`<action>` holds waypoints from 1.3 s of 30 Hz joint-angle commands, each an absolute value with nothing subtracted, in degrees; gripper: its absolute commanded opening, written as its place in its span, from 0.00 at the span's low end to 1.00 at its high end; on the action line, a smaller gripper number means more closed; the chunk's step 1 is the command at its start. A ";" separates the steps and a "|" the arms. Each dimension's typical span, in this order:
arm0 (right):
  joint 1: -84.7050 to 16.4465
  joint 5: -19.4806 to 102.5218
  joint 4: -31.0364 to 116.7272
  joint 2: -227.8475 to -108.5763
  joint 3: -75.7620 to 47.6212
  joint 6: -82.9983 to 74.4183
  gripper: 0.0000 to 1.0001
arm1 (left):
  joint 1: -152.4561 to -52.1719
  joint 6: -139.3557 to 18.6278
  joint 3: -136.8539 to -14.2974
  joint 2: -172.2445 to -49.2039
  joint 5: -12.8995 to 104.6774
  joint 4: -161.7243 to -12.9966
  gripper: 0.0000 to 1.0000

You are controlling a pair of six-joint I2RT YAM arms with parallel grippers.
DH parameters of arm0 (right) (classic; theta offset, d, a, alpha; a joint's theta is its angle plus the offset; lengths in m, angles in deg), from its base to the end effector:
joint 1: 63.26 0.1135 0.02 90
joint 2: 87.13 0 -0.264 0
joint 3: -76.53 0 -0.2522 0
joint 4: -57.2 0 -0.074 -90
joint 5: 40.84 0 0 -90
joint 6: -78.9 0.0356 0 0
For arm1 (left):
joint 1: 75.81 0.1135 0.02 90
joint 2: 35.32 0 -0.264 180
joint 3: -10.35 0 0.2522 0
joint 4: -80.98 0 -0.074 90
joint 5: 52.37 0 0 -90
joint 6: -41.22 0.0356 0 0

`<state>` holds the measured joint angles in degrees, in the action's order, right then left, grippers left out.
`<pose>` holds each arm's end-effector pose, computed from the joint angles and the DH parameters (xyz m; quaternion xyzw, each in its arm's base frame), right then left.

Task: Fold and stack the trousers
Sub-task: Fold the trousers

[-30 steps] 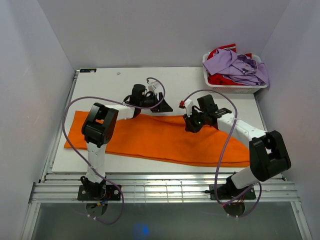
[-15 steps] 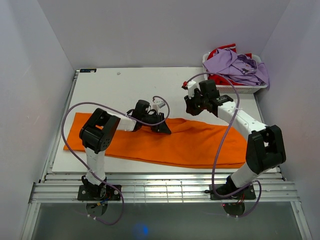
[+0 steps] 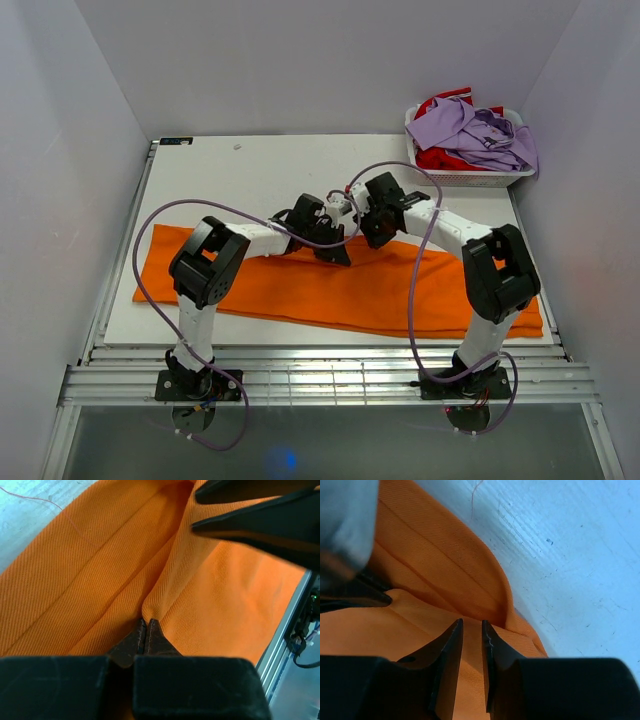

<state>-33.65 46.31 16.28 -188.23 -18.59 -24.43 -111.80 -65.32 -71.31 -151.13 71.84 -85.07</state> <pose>0.3229 0.1856 0.2101 -0.3575 0.8898 0.0636 0.2765 0.3222 -0.2587 0.1326 0.2544 0.8620 -0.3975 0.1849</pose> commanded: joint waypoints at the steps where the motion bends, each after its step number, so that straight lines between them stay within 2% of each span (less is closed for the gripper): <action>1: -32.23 57.31 14.26 -190.66 -15.18 -22.45 0.29 | -112.64 -63.90 -72.40 -151.78 64.28 -79.72 0.00; 3: -32.23 59.61 14.44 -191.46 -15.43 -21.92 0.32 | -112.64 -64.86 -71.96 -151.60 62.95 -79.55 0.00; 8: -32.23 63.75 15.58 -191.90 -18.60 -23.49 0.32 | -112.64 -65.92 -71.61 -150.63 60.04 -78.05 0.00; 10: -32.41 62.36 15.23 -191.29 -19.57 -23.50 0.22 | -112.47 -67.41 -71.17 -150.28 58.55 -77.18 0.00; 12: -32.58 60.95 13.48 -189.79 -19.66 -23.41 0.17 | -111.76 -67.77 -70.99 -150.19 58.89 -77.08 0.00; 18: -32.50 57.08 8.81 -187.24 -21.93 -23.50 0.09 | -109.83 -69.70 -70.20 -150.19 59.60 -77.35 0.00; 24: -33.11 52.86 10.13 -181.27 -27.12 -24.73 0.09 | -109.30 -70.76 -68.88 -149.31 59.60 -78.75 0.00; 27: -33.29 51.10 12.23 -179.16 -29.93 -26.39 0.12 | -109.30 -70.50 -69.15 -149.58 60.47 -78.67 0.00; 32: -35.21 49.78 14.60 -180.99 -32.75 -26.40 0.12 | -109.39 -71.37 -65.11 -145.64 70.14 -86.64 0.00; 37: -39.34 40.24 15.84 -182.58 -32.93 -24.82 0.12 | -109.65 -72.51 -63.17 -143.42 71.74 -88.17 0.00; 39: -41.80 36.42 17.77 -178.56 -33.01 -24.38 0.16 | -109.65 -72.78 -63.43 -145.17 69.89 -85.62 0.00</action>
